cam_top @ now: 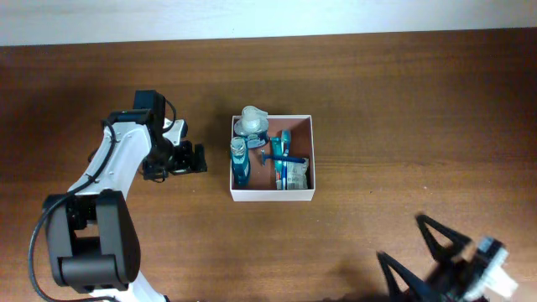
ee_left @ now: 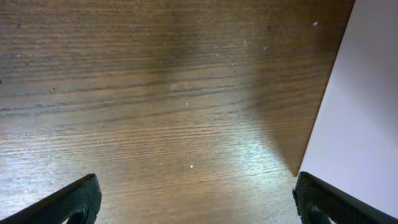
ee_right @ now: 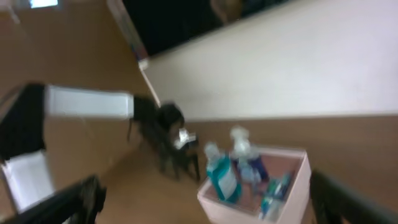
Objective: Pack container
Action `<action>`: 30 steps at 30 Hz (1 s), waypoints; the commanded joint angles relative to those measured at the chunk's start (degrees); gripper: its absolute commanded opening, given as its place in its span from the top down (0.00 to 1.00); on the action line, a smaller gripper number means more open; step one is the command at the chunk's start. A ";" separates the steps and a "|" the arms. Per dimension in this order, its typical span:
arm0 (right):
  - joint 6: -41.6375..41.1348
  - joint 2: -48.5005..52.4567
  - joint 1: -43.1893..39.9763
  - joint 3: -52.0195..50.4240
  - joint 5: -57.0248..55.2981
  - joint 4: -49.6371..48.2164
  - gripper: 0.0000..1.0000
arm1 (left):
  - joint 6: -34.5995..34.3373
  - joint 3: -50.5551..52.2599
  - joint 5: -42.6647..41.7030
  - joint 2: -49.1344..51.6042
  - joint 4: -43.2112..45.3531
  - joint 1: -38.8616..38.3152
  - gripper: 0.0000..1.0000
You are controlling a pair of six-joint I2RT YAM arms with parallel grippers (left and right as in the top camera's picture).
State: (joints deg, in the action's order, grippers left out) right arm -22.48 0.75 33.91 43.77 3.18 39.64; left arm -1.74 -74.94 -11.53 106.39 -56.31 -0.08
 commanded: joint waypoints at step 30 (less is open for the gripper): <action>9.05 -0.39 0.20 -33.92 -1.46 -27.89 0.02 | -0.15 0.17 0.02 -0.24 0.00 0.24 0.01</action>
State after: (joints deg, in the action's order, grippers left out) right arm -17.80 0.75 33.91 10.94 2.46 11.92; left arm -1.74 -74.94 -11.51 106.39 -56.29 -0.08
